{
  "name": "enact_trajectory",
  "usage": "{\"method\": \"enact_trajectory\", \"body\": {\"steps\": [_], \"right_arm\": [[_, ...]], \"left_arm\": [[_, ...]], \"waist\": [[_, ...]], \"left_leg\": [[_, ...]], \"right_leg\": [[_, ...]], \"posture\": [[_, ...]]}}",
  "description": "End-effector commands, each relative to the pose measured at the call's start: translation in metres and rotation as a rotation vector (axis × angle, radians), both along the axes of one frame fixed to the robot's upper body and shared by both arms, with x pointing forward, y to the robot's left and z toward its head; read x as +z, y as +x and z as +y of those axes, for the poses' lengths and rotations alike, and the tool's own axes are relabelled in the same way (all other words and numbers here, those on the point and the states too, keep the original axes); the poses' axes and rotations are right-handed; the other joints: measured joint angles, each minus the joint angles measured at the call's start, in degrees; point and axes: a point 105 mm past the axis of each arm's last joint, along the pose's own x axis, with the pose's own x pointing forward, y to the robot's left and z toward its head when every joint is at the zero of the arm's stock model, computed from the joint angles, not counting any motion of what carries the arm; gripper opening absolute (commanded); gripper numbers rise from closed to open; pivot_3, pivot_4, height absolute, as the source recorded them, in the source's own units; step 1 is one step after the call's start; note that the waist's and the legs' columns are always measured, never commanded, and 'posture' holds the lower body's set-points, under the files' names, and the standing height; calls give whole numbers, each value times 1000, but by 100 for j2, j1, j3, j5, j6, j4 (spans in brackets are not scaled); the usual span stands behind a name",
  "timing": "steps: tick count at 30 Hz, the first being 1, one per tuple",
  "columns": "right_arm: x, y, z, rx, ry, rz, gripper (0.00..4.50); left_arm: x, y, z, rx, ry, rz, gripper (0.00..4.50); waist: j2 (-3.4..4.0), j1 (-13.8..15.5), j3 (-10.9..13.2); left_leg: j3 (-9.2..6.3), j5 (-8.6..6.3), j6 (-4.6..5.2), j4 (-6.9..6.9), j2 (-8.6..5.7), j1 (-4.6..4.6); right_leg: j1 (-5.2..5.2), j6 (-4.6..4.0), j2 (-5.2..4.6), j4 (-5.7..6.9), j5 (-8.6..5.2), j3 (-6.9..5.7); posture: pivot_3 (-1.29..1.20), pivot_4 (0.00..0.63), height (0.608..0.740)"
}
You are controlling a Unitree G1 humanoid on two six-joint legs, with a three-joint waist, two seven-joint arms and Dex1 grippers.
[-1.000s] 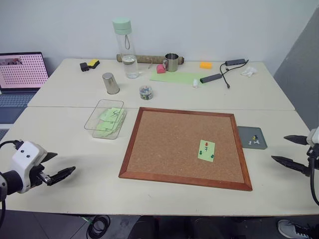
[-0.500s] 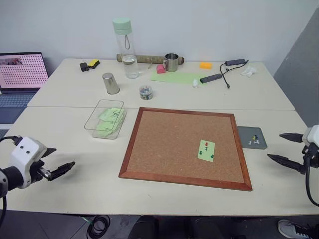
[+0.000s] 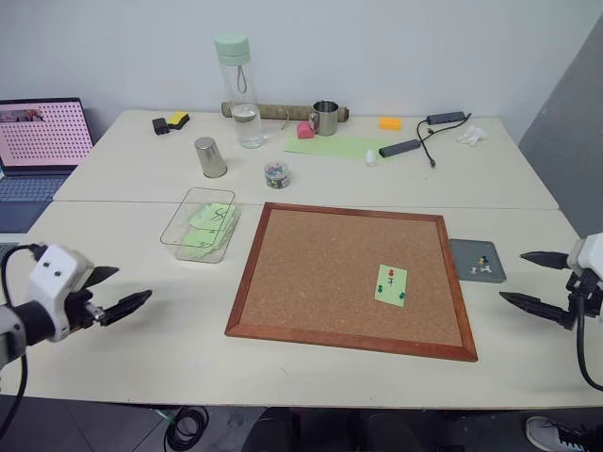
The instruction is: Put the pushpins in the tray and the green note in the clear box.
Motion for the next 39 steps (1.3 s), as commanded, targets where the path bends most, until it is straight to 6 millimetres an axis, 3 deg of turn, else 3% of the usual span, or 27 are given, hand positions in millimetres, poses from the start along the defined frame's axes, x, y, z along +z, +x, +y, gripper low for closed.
{"method": "enact_trajectory", "body": {"steps": [1,4,9,16,21,28,35,39], "right_arm": [[12,1,22,74,23,-43,4500],[13,3,41,127,41,-50,4500],[13,13,72,196,76,-60,4500],[8,34,105,226,116,-60,4500],[-2,54,123,220,117,-27,4500],[-22,64,131,241,84,4,4500],[-36,72,135,240,95,15,4500],[-41,77,136,234,100,13,3627]], "left_arm": [[16,11,-53,-192,-28,-50,3200],[17,15,-98,-344,-52,-57,2558],[10,17,-155,-535,-112,-41,1605],[-11,32,-221,-694,-185,-40,204],[-30,51,-258,-731,-215,-43,8],[-67,65,-271,-734,-165,0,8],[-80,63,-270,-746,-142,21,8],[-82,62,-269,-741,-143,23,0]], "waist": [[0,4,0],[1,-1,0],[0,-21,1],[-2,-11,2],[-7,-10,1],[-8,-11,2],[-8,-16,-3],[-7,-19,-4]], "left_leg": [[-1,0,0,1,0,-1],[0,0,0,1,0,-1],[0,1,-1,1,0,-2],[-1,1,-2,10,-2,-2],[-6,2,-3,17,-6,-8],[-5,3,-4,18,-7,-10],[-6,4,-4,21,-7,-6],[-6,4,-4,22,-7,-6]], "right_leg": [[0,0,0,0,0,-1],[0,0,0,2,0,1],[-3,0,5,4,0,1],[-1,1,9,7,0,2],[-4,2,9,8,1,-2],[-7,2,9,8,1,-1],[-3,3,9,13,2,0],[-3,2,9,12,2,0]], "posture": [[0,150,740],[0,150,740],[0,150,740],[0,150,740],[0,150,740],[0,150,740],[0,150,740],[0,150,740]]}}
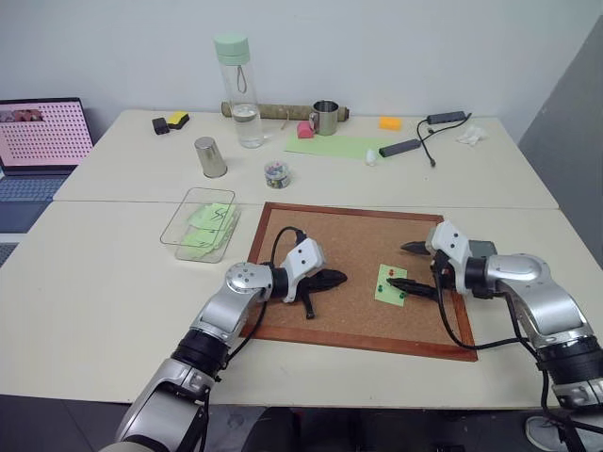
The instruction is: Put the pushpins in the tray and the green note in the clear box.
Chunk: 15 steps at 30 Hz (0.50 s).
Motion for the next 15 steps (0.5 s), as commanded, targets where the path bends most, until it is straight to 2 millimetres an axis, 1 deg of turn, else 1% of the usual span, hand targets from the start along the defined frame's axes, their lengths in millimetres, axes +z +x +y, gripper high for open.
{"method": "enact_trajectory", "body": {"steps": [1,9,11,12,15], "right_arm": [[7,7,3,10,1,-52,3381],[-1,5,8,43,6,-31,1636],[-2,4,7,47,7,-28,1329],[-2,3,7,48,8,-28,1040],[0,3,8,54,18,-27,499]], "left_arm": [[-13,-5,2,2,36,31,0],[-15,-7,4,12,38,36,0],[-16,-8,4,14,38,40,0],[-16,-8,4,15,37,42,0],[-16,-8,4,20,36,46,0]], "waist": [[1,-1,-1],[2,-3,-1],[2,-4,-1],[2,-4,-1],[2,-4,-1]], "left_leg": [[0,0,0,0,0,0],[0,0,0,0,0,1],[0,0,0,-1,0,2],[0,0,0,-1,0,2],[-1,0,0,0,0,2]], "right_leg": [[0,0,0,0,0,1],[0,0,0,1,0,0],[0,0,0,1,0,0],[0,0,0,1,0,0],[0,0,0,1,0,0]], "posture": [[0,150,740],[0,150,740],[0,150,740],[0,150,740],[0,150,740]]}}
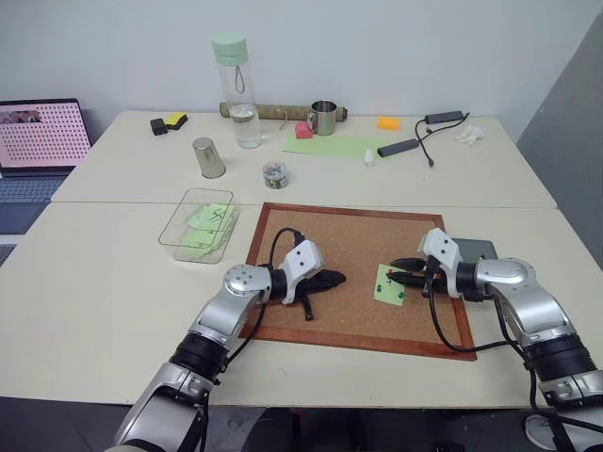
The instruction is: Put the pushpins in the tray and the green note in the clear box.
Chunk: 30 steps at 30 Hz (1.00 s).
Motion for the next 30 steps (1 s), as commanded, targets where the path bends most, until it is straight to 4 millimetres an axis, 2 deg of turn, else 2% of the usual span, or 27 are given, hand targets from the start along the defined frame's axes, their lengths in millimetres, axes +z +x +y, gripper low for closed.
{"method": "enact_trajectory", "body": {"steps": [1,3,11,17,24,27,30], "right_arm": [[11,1,1,13,23,-38,296],[13,0,3,20,34,-38,11],[27,-1,7,11,116,-32,11],[47,-5,9,7,205,-24,11],[57,-11,4,-17,249,2,11],[66,-8,-6,-75,269,-12,11],[65,-2,-39,-211,190,-38,11]], "left_arm": [[-16,-6,2,6,39,49,0],[-16,-6,2,9,40,53,0],[-20,-7,4,16,44,67,0],[-22,-8,2,25,35,82,0],[-25,-11,-1,17,35,91,0],[-25,-12,-1,16,37,92,0],[-25,-12,-1,18,36,91,0]], "waist": [[0,0,0],[0,0,0],[0,0,0],[1,-1,0],[2,2,-6],[3,5,-6],[2,7,-6]], "left_leg": [[0,0,0,0,0,0],[0,0,0,0,0,0],[0,0,0,0,0,1],[-1,0,0,-1,0,-1],[-4,-1,1,-1,0,2],[-4,-1,1,-1,0,2],[-4,-1,1,-2,0,1]], "right_leg": [[0,0,0,0,0,0],[0,0,0,0,0,0],[0,0,0,0,0,0],[-1,0,0,0,0,0],[5,0,0,-2,0,-1],[4,0,0,-2,0,-1],[4,0,0,-2,0,-1]], "posture": [[0,150,740],[0,150,740],[0,150,740],[0,150,740],[0,150,740],[0,150,740],[0,150,740]]}}
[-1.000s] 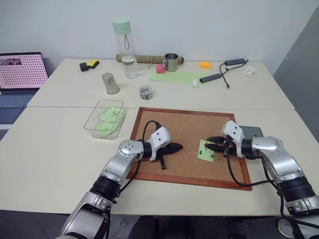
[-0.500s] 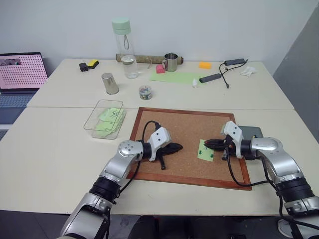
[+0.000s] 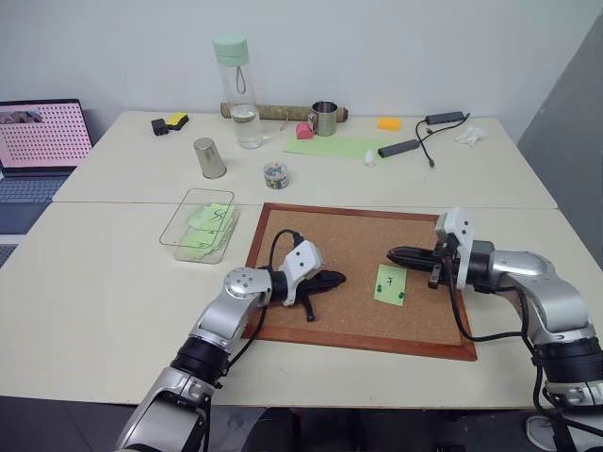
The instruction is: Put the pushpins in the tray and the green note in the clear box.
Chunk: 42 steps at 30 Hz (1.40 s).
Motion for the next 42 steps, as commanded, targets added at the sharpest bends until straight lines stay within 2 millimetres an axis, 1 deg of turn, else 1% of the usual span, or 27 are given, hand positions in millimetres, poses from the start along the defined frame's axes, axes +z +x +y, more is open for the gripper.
{"method": "enact_trajectory", "body": {"steps": [1,4,6,9,13,14,15,17,20,21,22,23,24,25,26,27,28,31,33,35,38,42], "right_arm": [[13,7,-53,-212,-106,-60,11],[4,13,-91,-396,-185,-61,11],[-2,16,-106,-483,-235,-64,11],[-16,20,-121,-565,-345,-77,11],[-30,26,-128,-631,-383,-61,11],[-32,28,-129,-641,-387,-61,524],[-31,29,-131,-646,-394,-68,525],[-28,31,-132,-655,-396,-80,1041],[-20,32,-131,-665,-377,-90,1639],[-17,32,-131,-667,-377,-94,1731],[-13,31,-131,-661,-384,-103,2024],[-9,29,-130,-652,-387,-110,2215],[-6,28,-129,-646,-389,-115,2324],[-1,25,-125,-611,-389,-121,2561],[4,20,-116,-550,-388,-127,2695],[7,13,-105,-477,-381,-126,2959],[8,4,-93,-396,-370,-114,3079],[1,-24,-58,-167,-351,-77,3079],[-4,-36,-39,-80,-315,-52,3079],[-9,-40,-27,-48,-284,-40,3079],[-18,-41,-11,-25,-242,-28,3079],[-31,-39,-2,-16,-223,-19,3079]], "left_arm": [[-22,-10,1,-2,47,74,0],[-23,-11,2,-1,48,74,0],[-23,-11,2,-2,48,75,0],[-23,-11,0,-11,51,75,0],[-22,-10,-2,-17,52,72,0],[-22,-10,-2,-18,52,71,0],[-22,-10,-2,-18,52,71,0],[-22,-10,-2,-18,52,70,0],[-22,-10,-1,-14,51,71,0],[-22,-10,0,-13,51,71,0],[-22,-10,0,-12,51,72,0],[-22,-11,0,-12,51,73,0],[-22,-11,1,-12,51,73,0],[-22,-11,1,-12,51,73,0],[-22,-12,1,-12,51,74,0],[-22,-12,1,-12,51,74,0],[-22,-12,2,-12,51,74,0],[-22,-12,2,-14,53,75,0],[-22,-12,2,-17,56,75,0],[-22,-12,2,-19,58,75,0],[-21,-12,2,-19,59,74,0],[-21,-12,3,-19,61,75,0]], "waist": [[1,3,0],[1,37,-2],[9,32,-8],[22,26,-16],[22,9,-17],[22,9,-17],[22,7,-18],[24,7,-18],[24,11,-19],[24,11,-19],[24,11,-19],[24,11,-19],[24,10,-19],[25,10,-19],[25,11,-18],[25,13,-18],[25,11,-18],[21,10,-20],[20,10,-20],[20,10,-20],[19,10,-20],[19,9,-20]], "left_leg": [[0,0,0,0,0,0],[0,0,0,0,0,-4],[4,0,1,-1,0,1],[6,0,1,-2,0,4],[11,0,1,-2,0,3],[11,0,1,-2,0,3],[11,0,1,-1,0,3],[11,0,1,-2,-1,3],[12,0,1,-2,-1,4],[12,0,1,-2,-1,3],[12,0,1,-2,-1,3],[12,0,1,-2,-1,3],[12,0,1,-2,-1,3],[12,0,1,-2,-1,3],[12,0,1,-2,-1,3],[11,-1,2,-2,-1,2],[10,-1,2,-2,-1,2],[2,-1,3,-3,1,0],[1,-1,3,-3,1,2],[1,-1,3,-3,1,3],[0,-1,3,-2,1,4],[-2,-1,2,-2,0,3]], "right_leg": [[0,0,0,-1,0,0],[0,0,0,-4,0,-1],[0,0,0,-1,0,3],[2,0,1,4,0,5],[2,0,0,3,0,8],[2,1,0,3,0,7],[2,0,0,3,0,8],[3,1,0,3,0,8],[3,1,0,3,0,8],[3,1,0,3,0,8],[3,1,0,3,0,8],[3,1,0,3,0,9],[3,1,0,3,0,8],[3,1,0,3,0,9],[3,1,0,3,0,9],[2,1,0,2,0,8],[2,1,1,1,-1,7],[5,4,5,-2,-2,3],[7,4,5,-3,-2,3],[8,5,5,-2,-2,4],[9,5,5,-2,-2,3],[8,5,5,-2,-2,3]], "posture": [[0,150,740],[0,150,740],[0,150,740],[0,150,740],[0,150,740],[0,150,740],[0,150,740],[0,150,740],[0,150,740],[0,150,740],[0,150,740],[0,150,740],[0,150,740],[0,150,740],[0,150,740],[0,150,740],[0,150,740],[0,150,740],[0,150,740],[0,150,740],[0,150,740],[0,150,740]]}}
